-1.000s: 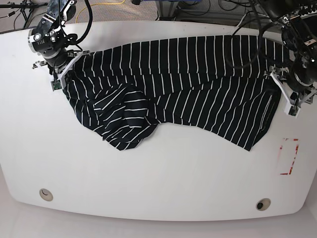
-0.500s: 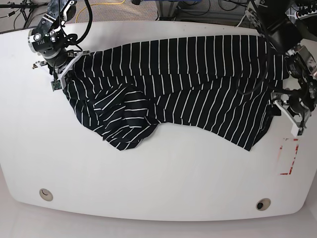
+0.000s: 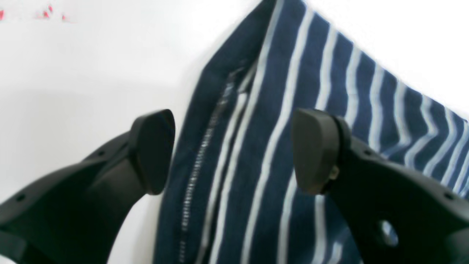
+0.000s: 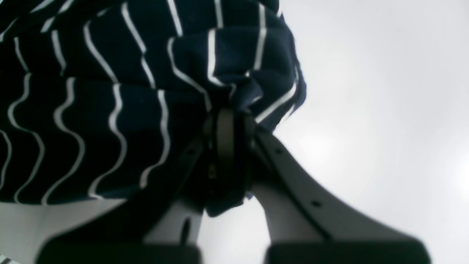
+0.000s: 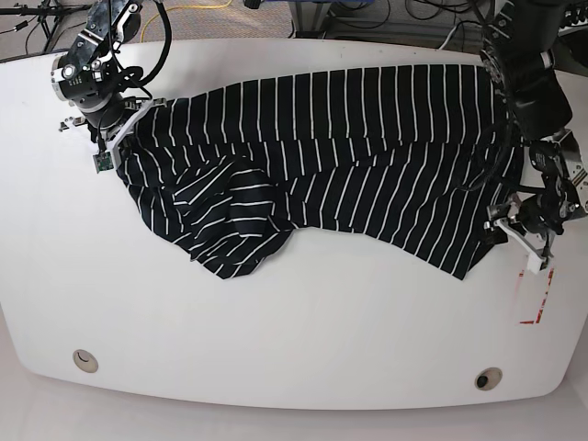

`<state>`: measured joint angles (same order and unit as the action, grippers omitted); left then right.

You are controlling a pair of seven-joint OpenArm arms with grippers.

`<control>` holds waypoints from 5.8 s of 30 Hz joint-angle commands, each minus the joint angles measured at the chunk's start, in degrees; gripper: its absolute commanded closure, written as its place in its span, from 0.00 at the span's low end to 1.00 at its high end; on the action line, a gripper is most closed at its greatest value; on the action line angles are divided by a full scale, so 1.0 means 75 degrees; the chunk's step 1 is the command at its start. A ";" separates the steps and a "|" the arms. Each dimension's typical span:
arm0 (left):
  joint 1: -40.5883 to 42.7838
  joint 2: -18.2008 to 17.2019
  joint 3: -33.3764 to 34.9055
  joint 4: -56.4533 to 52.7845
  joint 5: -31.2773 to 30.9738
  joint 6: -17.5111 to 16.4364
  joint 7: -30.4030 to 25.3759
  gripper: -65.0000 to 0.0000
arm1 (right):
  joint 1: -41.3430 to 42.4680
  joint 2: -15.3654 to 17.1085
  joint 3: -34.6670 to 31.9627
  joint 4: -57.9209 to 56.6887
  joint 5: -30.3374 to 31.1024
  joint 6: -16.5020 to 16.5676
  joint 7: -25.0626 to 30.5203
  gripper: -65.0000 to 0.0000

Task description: Fold the T-shirt properly

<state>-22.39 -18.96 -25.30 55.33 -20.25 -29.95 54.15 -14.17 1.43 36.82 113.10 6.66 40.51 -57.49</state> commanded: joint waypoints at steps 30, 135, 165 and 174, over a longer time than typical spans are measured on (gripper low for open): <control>0.0823 0.0037 0.0378 0.2885 -0.0154 -0.0513 0.1940 0.39 | 0.0173 0.0061 0.0043 0.0152 0.0033 -0.0068 0.0135 1.00; 0.1116 0.0717 0.1562 0.1654 0.0069 -0.0865 0.1050 1.00 | 0.0477 0.0061 0.0055 0.0141 0.0033 -0.0068 0.0135 1.00; -0.1767 0.0741 0.0261 0.6132 0.0092 0.0343 0.1917 1.00 | 0.3830 0.1620 -0.0261 -0.0188 0.0021 -0.0068 0.0100 1.00; -0.3549 0.0741 0.0238 0.5745 0.0115 0.0894 0.1917 1.00 | 0.6080 0.2745 -0.1270 -0.1278 0.0021 -0.0068 0.0100 1.00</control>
<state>-44.82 -12.62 -23.40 99.39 -19.88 -24.21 70.46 26.65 19.11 28.01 104.31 7.70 40.47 -57.63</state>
